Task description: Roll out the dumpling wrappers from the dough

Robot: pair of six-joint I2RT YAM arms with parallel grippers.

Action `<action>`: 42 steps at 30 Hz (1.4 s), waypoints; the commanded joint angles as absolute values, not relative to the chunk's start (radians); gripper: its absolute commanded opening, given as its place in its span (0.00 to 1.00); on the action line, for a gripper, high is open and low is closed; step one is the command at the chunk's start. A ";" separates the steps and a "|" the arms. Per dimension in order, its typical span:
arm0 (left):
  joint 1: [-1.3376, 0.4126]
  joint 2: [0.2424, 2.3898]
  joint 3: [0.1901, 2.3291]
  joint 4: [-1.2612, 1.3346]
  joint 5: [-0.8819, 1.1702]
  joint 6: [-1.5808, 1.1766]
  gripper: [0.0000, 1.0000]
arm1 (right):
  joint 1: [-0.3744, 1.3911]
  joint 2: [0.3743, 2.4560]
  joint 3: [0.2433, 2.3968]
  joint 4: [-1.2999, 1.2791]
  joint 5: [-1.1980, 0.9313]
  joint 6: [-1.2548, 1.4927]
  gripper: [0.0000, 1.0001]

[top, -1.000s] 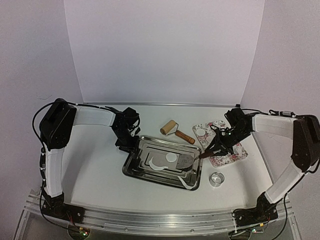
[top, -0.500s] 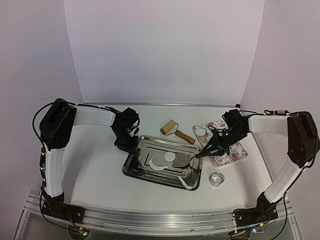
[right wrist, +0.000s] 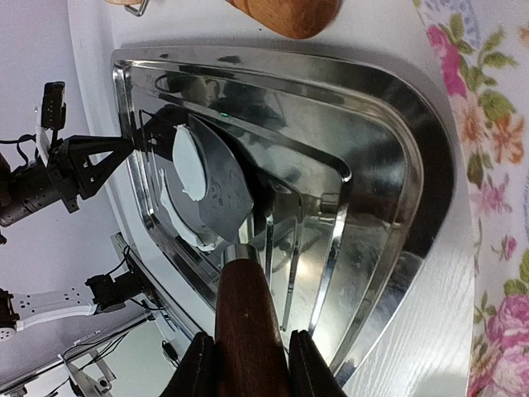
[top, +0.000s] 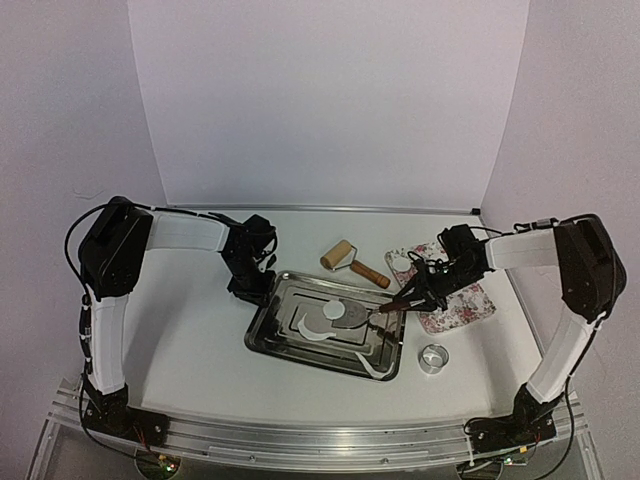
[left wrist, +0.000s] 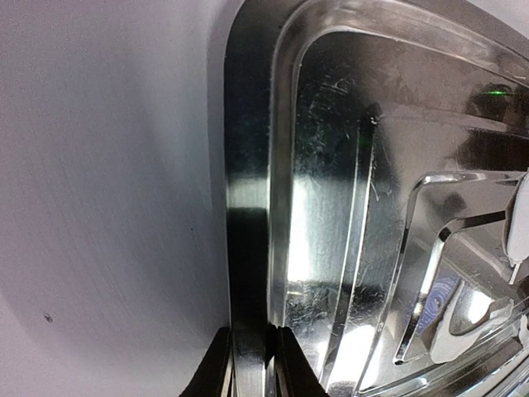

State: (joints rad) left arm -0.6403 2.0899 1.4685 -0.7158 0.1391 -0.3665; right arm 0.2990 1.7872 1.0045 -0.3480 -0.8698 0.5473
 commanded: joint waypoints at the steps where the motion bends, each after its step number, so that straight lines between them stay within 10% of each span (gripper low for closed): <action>1: -0.649 2.139 1.435 -0.767 0.129 -0.359 0.06 | 0.334 1.901 1.004 -0.428 -0.626 0.578 0.00; 42: -0.669 2.154 1.489 -0.782 0.192 -0.407 0.00 | 0.521 2.221 1.341 -0.197 -0.637 0.778 0.00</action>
